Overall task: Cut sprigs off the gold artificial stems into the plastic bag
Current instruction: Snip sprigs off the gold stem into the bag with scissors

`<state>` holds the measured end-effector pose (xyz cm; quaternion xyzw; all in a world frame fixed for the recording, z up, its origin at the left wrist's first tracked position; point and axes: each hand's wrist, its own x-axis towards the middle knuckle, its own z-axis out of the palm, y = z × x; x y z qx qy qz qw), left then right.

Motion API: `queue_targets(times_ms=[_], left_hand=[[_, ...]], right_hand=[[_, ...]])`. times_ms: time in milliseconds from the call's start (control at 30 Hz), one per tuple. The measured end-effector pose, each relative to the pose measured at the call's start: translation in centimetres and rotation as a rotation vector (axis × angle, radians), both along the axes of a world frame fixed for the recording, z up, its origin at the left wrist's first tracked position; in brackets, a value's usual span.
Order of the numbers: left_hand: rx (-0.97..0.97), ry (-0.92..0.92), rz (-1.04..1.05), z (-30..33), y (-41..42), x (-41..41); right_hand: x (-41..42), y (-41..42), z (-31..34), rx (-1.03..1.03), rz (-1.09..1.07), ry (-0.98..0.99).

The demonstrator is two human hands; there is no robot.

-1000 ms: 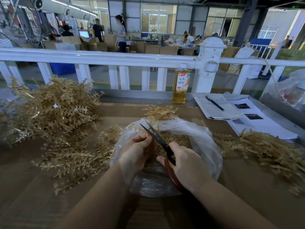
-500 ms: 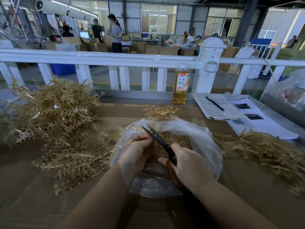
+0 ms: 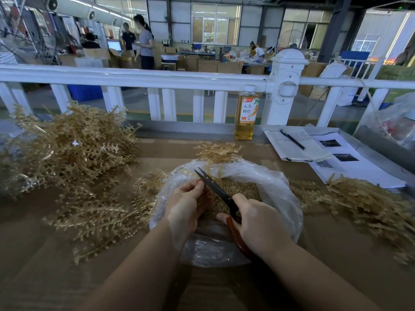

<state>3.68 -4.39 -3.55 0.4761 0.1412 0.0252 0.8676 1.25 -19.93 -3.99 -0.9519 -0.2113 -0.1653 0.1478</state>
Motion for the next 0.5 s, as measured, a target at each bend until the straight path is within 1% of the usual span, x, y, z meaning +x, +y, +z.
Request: queue_targets(times_ms=[267, 500], left_hand=[[0.034, 0.019, 0.009, 0.20, -0.26, -0.02], [0.022, 0.031, -0.011, 0.24, -0.12, -0.01]], right_hand=[[-0.13, 0.21, 0.36, -0.047, -0.025, 0.018], [-0.24, 0.27, 0.51, -0.063, -0.032, 0.026]])
